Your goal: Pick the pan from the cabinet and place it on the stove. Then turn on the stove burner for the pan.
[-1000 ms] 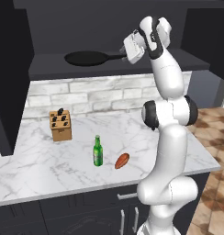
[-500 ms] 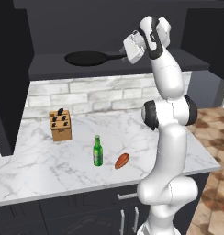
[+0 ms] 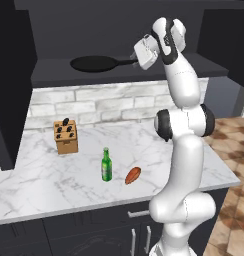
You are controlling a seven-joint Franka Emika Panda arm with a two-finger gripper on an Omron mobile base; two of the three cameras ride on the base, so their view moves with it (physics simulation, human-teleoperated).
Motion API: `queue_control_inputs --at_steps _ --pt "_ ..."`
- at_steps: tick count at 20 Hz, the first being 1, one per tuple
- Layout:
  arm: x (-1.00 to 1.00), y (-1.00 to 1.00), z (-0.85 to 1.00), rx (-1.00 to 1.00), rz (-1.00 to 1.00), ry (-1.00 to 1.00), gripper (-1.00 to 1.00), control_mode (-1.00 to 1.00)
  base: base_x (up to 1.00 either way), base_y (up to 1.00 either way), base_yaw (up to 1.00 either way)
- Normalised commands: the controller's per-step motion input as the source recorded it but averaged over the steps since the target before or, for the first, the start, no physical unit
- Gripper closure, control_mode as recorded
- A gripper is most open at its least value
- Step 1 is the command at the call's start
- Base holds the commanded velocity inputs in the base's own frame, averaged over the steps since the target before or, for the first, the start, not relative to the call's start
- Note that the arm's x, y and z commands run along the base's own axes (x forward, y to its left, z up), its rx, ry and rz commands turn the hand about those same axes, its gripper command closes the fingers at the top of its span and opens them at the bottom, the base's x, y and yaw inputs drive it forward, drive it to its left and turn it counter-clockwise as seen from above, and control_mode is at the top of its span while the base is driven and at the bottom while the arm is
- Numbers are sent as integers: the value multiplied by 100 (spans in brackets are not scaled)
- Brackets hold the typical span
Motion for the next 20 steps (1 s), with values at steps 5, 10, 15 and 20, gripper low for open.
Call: queue_control_inputs --at_steps 5,10,15,20 --pt "0 0 -34 0 2 6 -100 -100 0 0 0" --pt "0 0 -34 0 2 4 -100 -100 0 0 0" --pt "0 0 -38 0 2 2 -100 -100 0 0 0" --pt "0 1 -45 -2 2 2 100 -100 0 0 0"
